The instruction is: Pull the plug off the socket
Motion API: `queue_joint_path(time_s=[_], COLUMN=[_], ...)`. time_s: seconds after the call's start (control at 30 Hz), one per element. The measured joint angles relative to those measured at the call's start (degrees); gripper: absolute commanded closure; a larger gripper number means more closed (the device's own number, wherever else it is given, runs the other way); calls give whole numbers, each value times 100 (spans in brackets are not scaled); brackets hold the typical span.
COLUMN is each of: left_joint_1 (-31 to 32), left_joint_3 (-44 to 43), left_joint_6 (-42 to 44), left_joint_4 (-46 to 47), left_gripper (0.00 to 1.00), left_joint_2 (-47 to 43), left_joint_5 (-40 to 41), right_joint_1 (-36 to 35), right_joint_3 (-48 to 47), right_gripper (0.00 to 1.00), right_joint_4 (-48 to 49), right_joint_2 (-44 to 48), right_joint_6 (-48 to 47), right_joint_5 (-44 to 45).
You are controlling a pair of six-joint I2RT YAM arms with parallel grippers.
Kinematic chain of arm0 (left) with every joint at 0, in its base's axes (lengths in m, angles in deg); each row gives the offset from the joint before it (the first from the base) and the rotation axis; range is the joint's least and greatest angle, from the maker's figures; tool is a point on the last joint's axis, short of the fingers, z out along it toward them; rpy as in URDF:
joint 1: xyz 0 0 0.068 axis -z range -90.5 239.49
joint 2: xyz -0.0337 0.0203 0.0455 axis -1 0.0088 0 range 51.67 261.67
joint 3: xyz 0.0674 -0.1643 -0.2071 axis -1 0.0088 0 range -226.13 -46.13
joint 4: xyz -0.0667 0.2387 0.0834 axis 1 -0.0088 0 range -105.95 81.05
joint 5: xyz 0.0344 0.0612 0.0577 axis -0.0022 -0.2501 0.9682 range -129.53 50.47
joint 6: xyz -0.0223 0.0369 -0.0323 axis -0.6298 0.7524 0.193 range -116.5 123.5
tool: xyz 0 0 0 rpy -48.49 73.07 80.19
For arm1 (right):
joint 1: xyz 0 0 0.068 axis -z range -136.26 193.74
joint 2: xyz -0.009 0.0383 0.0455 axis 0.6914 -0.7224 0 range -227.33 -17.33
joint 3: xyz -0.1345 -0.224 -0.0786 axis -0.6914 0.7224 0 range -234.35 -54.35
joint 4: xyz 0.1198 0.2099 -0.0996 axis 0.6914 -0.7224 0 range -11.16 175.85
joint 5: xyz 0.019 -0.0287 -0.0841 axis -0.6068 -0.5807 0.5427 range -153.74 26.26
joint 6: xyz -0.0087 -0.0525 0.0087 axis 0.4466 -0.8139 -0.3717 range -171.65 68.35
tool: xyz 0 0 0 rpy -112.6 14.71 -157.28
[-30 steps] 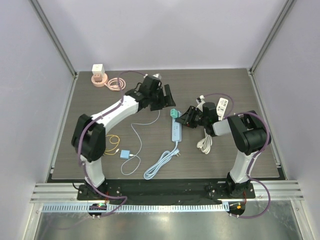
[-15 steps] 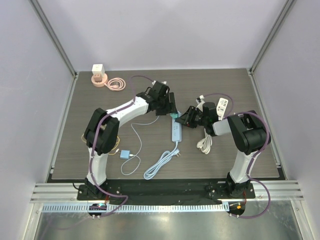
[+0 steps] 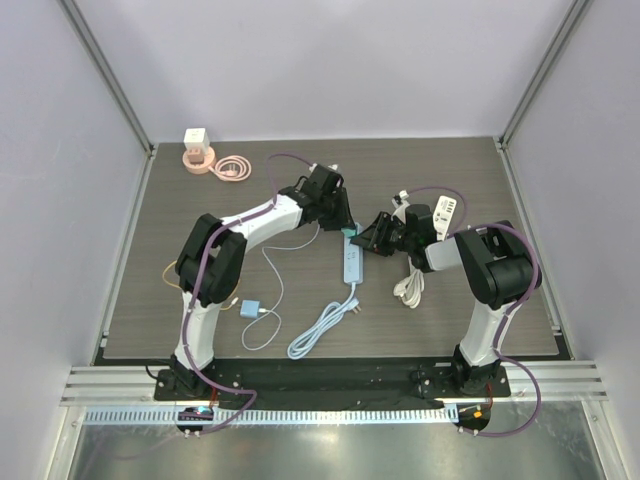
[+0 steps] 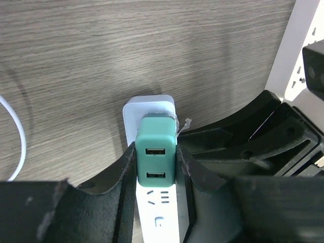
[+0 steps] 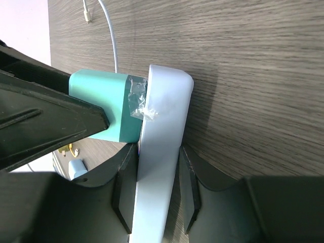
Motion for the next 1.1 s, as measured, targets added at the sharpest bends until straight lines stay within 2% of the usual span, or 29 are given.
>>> queue_joint_path(time_s=[0.1, 0.23, 0.4, 0.7, 0.77, 0.87, 0.9, 0.93, 1.0, 1.1], left_joint_1=[0, 17, 24, 20, 20, 20, 22, 26, 28, 31], left_joint_3=[0, 0, 0, 0, 0, 0, 0, 0, 2, 42], left_joint_6=[-17, -35, -57, -101, -122, -199, -219, -234, -267, -323], left_joint_4=[11, 17, 31, 59, 63, 70, 70, 66, 52, 79], left_gripper=[100, 100, 100, 100, 100, 100, 100, 100, 100, 100], left_joint_2=[2, 2, 2, 2, 2, 2, 2, 2, -17, -31], left_joint_5=[4, 48, 109, 149, 149, 138, 136, 129, 87, 111], right_joint_1=[0, 0, 4, 2, 2, 2, 2, 4, 24, 22], right_joint_3=[-2, -2, -2, -2, -2, -2, -2, -2, -13, -28], right_gripper=[61, 53, 48, 49, 51, 64, 77, 86, 99, 99], right_joint_4=[-7, -4, -15, 15, 42, 164, 205, 223, 192, 190], right_joint_2=[0, 0, 0, 0, -28, -129, -151, -170, -203, -212], right_joint_6=[2, -111, -221, -249, -238, -149, -98, -35, 302, 291], right_joint_5=[-22, -35, -79, -175, -221, -321, -348, -365, -350, -352])
